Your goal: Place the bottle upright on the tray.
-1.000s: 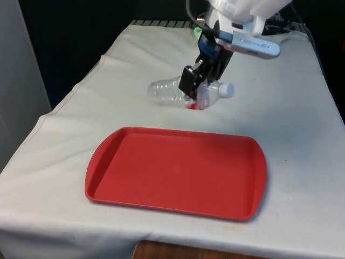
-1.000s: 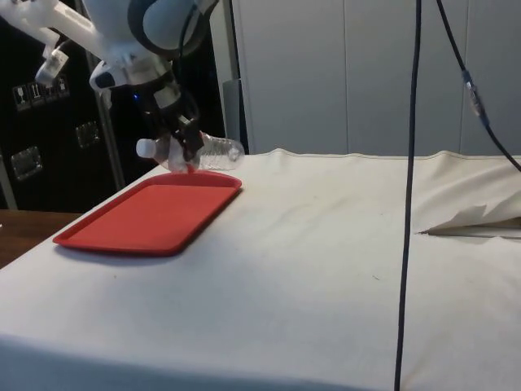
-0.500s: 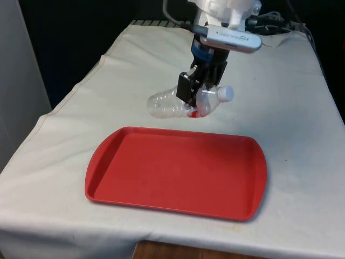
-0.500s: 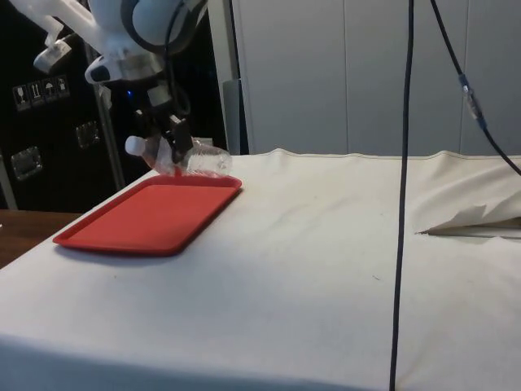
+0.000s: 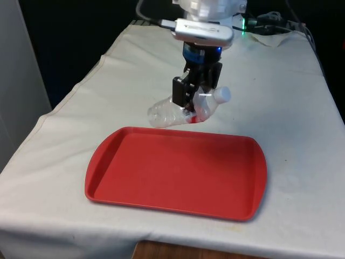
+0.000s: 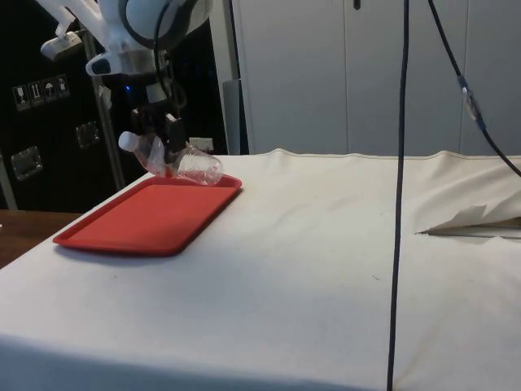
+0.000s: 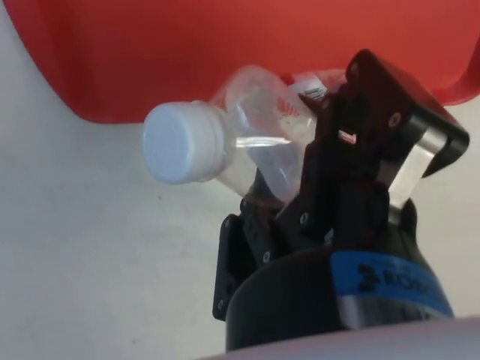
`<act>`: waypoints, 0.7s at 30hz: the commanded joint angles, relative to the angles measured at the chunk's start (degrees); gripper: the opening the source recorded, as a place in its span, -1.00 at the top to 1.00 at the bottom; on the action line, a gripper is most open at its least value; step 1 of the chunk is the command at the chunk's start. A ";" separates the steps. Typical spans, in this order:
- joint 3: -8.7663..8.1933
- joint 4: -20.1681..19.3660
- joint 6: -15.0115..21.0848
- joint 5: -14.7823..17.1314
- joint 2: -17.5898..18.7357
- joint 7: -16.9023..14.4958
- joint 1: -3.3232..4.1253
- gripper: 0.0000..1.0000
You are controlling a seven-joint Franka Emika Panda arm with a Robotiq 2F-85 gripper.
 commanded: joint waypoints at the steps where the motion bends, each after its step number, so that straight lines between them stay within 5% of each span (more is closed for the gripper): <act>1: 0.34 0.29 0.57 1.09 0.23 -1.03 -0.57 0.75; 3: 0.17 0.29 1.09 2.23 0.29 -2.01 -0.69 0.75; 4: -0.34 0.00 0.74 1.78 0.06 -1.49 -0.17 0.75; 9: -0.29 0.17 2.29 5.21 0.29 -4.64 -0.97 0.75; 14: -1.32 0.00 2.81 7.96 0.23 -7.16 -0.52 0.75; 21: -1.43 -0.17 5.50 11.75 0.40 -11.86 -1.20 0.75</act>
